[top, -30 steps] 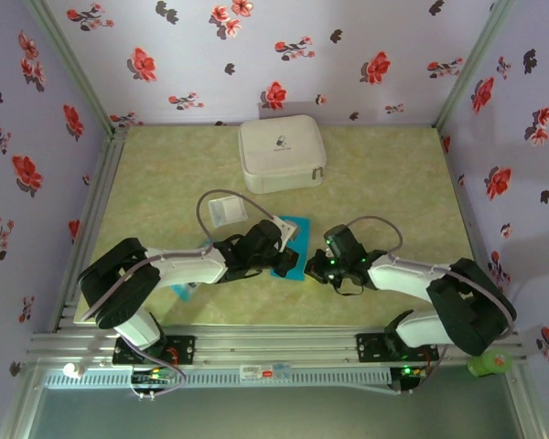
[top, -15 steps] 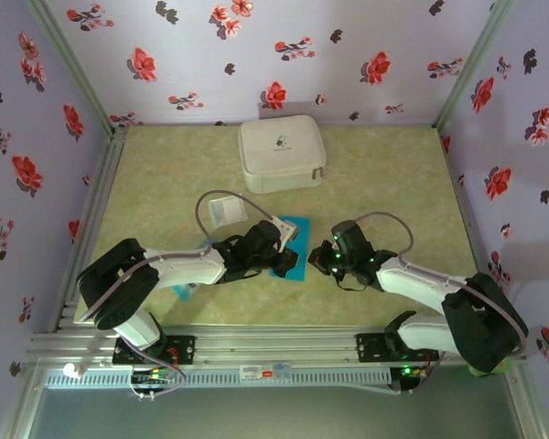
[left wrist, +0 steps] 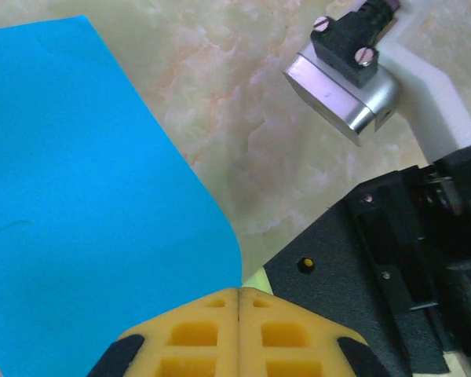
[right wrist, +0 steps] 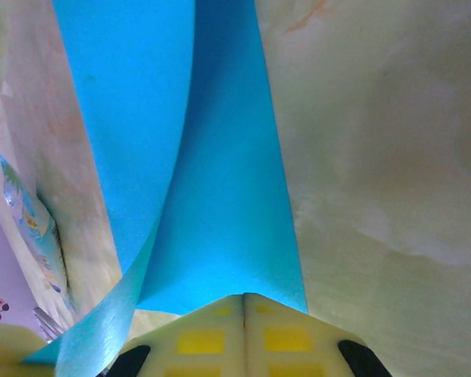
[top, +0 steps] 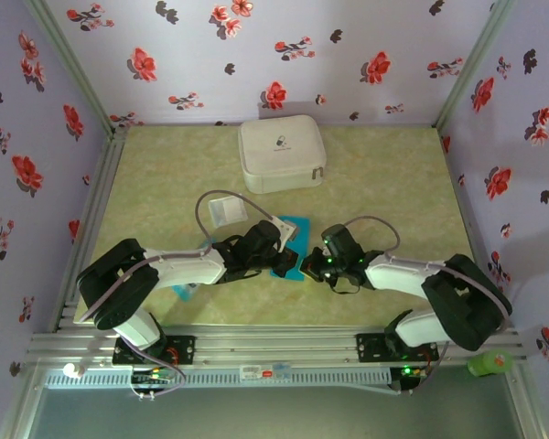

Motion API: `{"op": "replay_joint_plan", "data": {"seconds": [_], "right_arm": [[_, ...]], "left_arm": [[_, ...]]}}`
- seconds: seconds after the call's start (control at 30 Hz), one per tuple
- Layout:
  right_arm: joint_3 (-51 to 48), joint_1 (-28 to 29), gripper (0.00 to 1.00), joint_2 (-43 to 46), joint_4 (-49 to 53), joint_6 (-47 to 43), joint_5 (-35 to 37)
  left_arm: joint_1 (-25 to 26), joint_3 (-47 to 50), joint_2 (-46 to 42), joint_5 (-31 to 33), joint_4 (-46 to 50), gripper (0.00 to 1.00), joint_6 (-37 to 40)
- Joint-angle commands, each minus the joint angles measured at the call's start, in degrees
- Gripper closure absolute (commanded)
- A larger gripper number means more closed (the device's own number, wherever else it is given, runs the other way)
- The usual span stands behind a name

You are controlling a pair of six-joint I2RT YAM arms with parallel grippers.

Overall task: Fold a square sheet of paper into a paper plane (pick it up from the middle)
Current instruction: Fold the triangle a second time at the center of the table.

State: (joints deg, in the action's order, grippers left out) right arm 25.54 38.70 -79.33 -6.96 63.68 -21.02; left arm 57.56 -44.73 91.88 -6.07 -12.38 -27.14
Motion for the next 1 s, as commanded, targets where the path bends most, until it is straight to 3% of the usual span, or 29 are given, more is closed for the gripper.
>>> {"op": "replay_joint_plan", "data": {"seconds": [0.0,0.37,0.97], "right_arm": [[1.79,0.44,1.0,-2.35,-1.86,0.21,-0.62],[6.22,0.33,1.0,-4.22,21.23,-12.06,7.92],[9.37,-0.95,1.0,-5.71,26.21,-16.35,8.8]], "left_arm": [[-0.47,0.85,-1.03,0.57,-1.07,1.0,-0.68],[-1.39,2.0,-0.52,0.7,-3.37,1.0,-3.74],[-4.65,1.94,4.39,1.23,-6.49,1.0,-2.13]]}}
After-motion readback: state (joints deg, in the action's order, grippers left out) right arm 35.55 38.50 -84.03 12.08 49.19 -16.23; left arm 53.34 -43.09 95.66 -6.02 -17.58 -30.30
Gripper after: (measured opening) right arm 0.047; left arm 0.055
